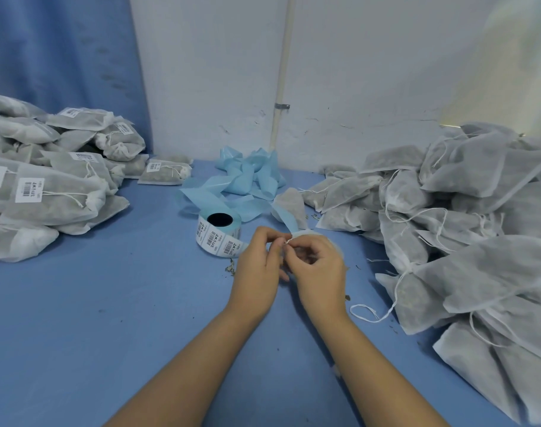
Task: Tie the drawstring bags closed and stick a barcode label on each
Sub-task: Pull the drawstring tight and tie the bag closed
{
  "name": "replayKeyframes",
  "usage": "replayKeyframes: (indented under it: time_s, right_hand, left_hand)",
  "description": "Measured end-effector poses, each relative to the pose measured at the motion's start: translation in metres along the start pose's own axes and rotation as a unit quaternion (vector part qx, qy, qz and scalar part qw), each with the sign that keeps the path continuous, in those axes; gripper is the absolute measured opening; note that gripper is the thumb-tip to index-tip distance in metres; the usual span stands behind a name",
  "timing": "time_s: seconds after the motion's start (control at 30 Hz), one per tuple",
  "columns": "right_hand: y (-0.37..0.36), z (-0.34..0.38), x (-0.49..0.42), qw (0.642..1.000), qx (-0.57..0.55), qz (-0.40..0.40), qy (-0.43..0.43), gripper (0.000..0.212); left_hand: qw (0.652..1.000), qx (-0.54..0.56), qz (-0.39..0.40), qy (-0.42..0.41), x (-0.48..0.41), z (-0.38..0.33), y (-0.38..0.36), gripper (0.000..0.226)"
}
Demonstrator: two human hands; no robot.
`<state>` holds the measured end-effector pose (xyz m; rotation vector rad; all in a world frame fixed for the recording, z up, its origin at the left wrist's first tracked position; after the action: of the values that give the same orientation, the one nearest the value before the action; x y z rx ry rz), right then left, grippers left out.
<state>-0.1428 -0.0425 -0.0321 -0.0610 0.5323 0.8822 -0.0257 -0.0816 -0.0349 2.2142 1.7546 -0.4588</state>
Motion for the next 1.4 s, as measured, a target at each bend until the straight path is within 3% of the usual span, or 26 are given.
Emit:
replayKeyframes:
  time_s: [0.23,0.33,0.47,0.53,0.63,0.83,1.0,1.4]
  right_hand:
    - [-0.004,-0.016,0.001,0.991,-0.096,-0.002,-0.094,0.013]
    - [-0.009,-0.023,0.002,0.979,-0.138,0.022,-0.150,0.007]
    - [-0.015,-0.026,0.004,0.953,-0.203,0.065,-0.215,0.016]
    - [-0.019,-0.025,0.004,0.940,-0.242,0.089,-0.224,0.005]
    - [-0.020,-0.022,0.004,0.923,-0.294,0.110,-0.223,0.014]
    - [-0.018,-0.020,0.003,0.919,-0.298,0.108,-0.233,0.002]
    - [-0.016,-0.024,0.002,0.899,-0.345,0.092,-0.254,0.005]
    - [-0.018,-0.020,0.002,0.899,-0.354,0.087,-0.243,0.015]
  left_hand:
    - [0.996,0.085,0.012,0.028,-0.002,0.006,-0.005,0.016]
    - [0.998,0.058,0.001,0.021,-0.003,0.007,-0.003,0.017]
    - [1.000,-0.002,-0.010,0.002,-0.004,0.004,0.001,0.020]
    - [1.000,-0.021,-0.014,-0.004,-0.005,0.002,0.002,0.017]
    - [0.999,-0.039,-0.009,-0.012,-0.005,-0.001,0.001,0.011]
    - [0.998,-0.057,0.011,-0.013,-0.003,-0.003,-0.001,0.011]
    - [0.998,-0.050,0.023,0.006,-0.006,0.003,-0.002,0.013]
    - [0.999,-0.018,0.005,0.034,-0.006,0.010,0.001,0.013]
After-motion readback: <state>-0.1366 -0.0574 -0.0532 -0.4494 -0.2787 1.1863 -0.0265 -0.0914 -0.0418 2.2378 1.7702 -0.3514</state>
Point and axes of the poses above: each hand's wrist, its own x-axis away from the middle knuckle, its own y-axis out of the back of the hand, z = x × y, the point moved 8 cm from there along -x, towards the middle knuckle
